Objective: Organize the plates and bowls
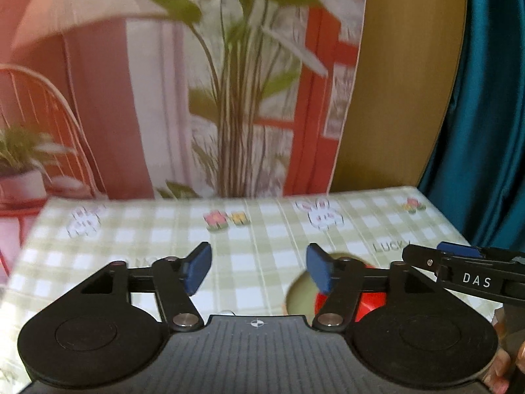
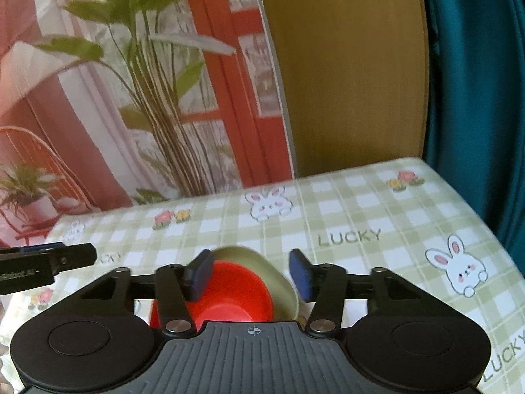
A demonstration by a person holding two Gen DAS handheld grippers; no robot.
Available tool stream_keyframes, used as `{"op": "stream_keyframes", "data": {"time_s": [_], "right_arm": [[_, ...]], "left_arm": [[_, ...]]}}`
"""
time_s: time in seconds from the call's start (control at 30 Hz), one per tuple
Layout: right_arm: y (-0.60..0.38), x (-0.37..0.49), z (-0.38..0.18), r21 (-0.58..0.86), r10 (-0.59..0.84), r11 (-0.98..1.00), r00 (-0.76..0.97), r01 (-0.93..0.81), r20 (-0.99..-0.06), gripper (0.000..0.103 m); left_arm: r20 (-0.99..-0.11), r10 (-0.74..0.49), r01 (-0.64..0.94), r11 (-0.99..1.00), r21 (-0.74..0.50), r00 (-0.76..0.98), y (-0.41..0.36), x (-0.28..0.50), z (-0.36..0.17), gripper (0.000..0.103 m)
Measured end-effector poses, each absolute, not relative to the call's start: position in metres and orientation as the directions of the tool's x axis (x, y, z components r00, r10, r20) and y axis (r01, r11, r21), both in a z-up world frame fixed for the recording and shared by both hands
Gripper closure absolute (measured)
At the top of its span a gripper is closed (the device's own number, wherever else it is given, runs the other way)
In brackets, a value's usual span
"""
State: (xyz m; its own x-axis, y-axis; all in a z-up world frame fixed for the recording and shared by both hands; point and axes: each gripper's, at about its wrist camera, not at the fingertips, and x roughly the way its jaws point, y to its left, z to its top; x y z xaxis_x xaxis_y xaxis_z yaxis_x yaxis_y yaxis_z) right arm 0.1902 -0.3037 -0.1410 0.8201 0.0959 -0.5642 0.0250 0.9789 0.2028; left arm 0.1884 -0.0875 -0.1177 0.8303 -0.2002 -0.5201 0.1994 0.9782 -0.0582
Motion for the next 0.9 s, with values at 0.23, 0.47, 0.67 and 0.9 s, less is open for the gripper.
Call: {"op": "stream_keyframes", "data": {"time_s": [0.23,0.47,0.67,0.9], "right_arm": [[-0.291,0.179,-0.105,0.192,0.107,0.981,0.855,-0.009,-0.507,0.029],[-0.275,0.158,-0.066,0.203,0.143,0.977,0.889,-0.058,-0.434,0.010],[-0.260,0.128,-0.035,0.187,0.154,0.978,0.915,-0.088,-0.374,0.000],[-0.243,0.092,-0.010,0.164,0.144,0.982,0.930,-0.093,-0.339,0.000]], "left_arm": [[-0.424,-0.174,0.165,0.985,-0.058,0.889,-0.061,0.163,-0.072,0.024],[-0.347,-0.131,0.118,0.991,-0.058,0.929,-0.041,0.129,-0.034,0.018],[-0.284,-0.096,0.081,0.995,-0.065,0.954,-0.026,0.089,-0.012,0.014],[-0.240,-0.066,0.057,0.997,-0.045,0.968,-0.016,0.050,0.001,0.013]]}}
